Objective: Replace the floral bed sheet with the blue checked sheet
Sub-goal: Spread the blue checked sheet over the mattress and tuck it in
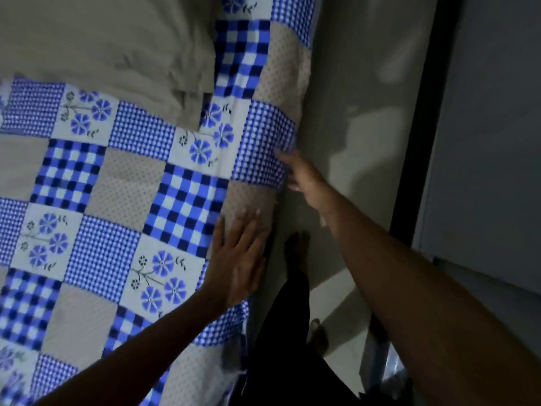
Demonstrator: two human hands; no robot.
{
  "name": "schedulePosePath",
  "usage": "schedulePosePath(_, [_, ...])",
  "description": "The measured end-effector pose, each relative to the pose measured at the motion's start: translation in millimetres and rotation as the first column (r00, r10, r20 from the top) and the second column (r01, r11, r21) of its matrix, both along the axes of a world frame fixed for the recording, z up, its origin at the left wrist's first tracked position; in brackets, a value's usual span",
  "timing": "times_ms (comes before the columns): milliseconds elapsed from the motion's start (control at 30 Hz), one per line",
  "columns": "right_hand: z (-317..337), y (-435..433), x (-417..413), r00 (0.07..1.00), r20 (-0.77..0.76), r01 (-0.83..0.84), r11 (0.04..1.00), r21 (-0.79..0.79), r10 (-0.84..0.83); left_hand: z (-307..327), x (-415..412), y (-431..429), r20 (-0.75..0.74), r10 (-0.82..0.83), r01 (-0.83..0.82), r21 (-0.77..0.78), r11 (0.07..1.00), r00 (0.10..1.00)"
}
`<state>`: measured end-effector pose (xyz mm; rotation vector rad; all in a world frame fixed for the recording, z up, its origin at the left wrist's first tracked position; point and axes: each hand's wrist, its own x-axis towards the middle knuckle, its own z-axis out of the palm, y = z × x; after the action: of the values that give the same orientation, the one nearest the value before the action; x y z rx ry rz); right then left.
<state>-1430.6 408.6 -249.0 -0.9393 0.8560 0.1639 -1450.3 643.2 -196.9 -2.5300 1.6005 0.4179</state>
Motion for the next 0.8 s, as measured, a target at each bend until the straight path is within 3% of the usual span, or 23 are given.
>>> schedulePosePath(67, [-16,49,-37,0.992,0.105,0.058,0.997,0.049,-0.063,-3,-35,24,-0.050,-0.009,0.009,0.010,1.000,0.999])
schedulePosePath(133, [-26,96,-68,0.989,0.098,0.100,0.991,0.086,-0.109,-5,-71,49,-0.112,-0.029,0.028,-0.005,1.000,0.993])
schedulePosePath(300, [-39,187,-137,0.995,0.053,-0.095,0.989,0.114,0.089,6,-151,109,-0.278,0.011,-0.052,-0.141,0.989,0.960])
schedulePosePath(433, [-42,234,-181,0.950,0.011,-0.310,0.948,-0.069,0.311,21,-188,148,-0.349,0.134,-0.202,-0.168,0.965,0.928])
schedulePosePath(600, [-41,242,-187,0.993,-0.002,-0.115,0.934,-0.337,0.121,30,-204,185,-0.400,0.171,-0.254,-0.165,0.953,0.900])
schedulePosePath(700, [-41,241,-180,0.979,-0.041,-0.191,0.829,-0.525,0.200,26,-210,207,-0.397,0.230,-0.290,-0.097,0.952,0.889])
schedulePosePath(800, [-42,245,-175,0.966,-0.162,-0.259,0.748,-0.611,0.203,21,-226,237,-0.432,0.281,-0.338,-0.059,0.939,0.857])
